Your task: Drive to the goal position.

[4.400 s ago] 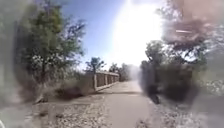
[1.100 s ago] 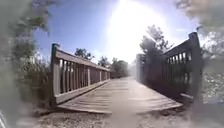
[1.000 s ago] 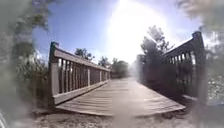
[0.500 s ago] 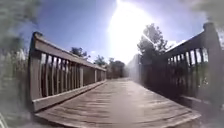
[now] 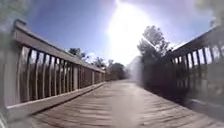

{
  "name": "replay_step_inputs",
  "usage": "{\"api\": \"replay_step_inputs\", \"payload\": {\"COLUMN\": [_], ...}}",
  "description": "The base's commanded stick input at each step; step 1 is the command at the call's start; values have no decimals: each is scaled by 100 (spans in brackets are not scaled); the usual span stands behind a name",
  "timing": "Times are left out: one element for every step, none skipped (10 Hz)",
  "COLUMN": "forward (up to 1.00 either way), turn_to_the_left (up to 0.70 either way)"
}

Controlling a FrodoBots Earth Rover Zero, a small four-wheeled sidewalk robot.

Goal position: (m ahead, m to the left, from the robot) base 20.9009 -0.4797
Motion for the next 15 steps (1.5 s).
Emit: {"api": "replay_step_inputs", "payload": {"forward": [70,70,70,70,70,70,70,70,70,70,70,70,70,70,70], "turn_to_the_left": [0,0,0,0,0,0,0,0,0,0,0,0,0,0,0]}}
